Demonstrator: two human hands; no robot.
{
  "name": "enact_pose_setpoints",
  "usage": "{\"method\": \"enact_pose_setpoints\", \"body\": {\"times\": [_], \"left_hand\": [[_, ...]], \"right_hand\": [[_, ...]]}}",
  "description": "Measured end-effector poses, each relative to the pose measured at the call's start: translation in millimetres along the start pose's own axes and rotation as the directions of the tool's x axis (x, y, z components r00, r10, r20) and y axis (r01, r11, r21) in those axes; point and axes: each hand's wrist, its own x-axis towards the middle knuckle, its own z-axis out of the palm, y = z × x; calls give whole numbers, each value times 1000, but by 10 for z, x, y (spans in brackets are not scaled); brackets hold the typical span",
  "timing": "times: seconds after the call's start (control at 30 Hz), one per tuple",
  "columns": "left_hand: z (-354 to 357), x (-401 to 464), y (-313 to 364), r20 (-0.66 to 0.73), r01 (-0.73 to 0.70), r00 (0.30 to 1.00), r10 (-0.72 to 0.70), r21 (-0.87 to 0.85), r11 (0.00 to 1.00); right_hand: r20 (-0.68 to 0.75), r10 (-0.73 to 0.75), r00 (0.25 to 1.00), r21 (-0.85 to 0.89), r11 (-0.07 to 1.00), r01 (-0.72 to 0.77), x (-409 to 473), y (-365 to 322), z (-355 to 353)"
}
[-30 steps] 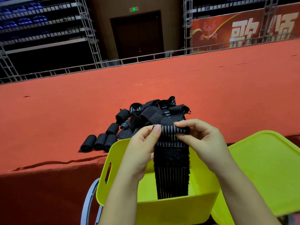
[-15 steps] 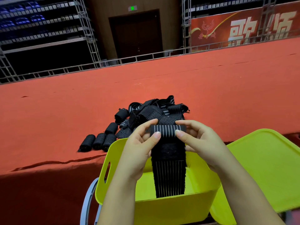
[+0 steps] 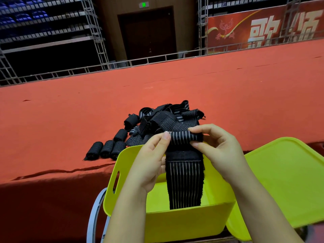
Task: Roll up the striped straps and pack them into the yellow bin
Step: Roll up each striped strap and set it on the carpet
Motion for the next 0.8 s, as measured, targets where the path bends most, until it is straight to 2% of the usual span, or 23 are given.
{"method": "enact_pose_setpoints", "body": {"times": [0.17,0.3,0.53,0.8], "left_hand": [[28,7,3,-28,-44,999,44,-18,999],[15,-2,7,-46,-84,996,82,-45,995],[-2,-2,22,-62,-141,989,135,-123,982],[-46,-12,14,14,-157,987,160,-140,978]], "right_hand": [[13,23,1000,28,999,-23,4,-2,1],[42,122,992,137,982,-127,4,-30,-7],[-52,266,963,181,950,-252,8,3,-12],[-36,183,982,186,967,-174,-3,2,-21]]}}
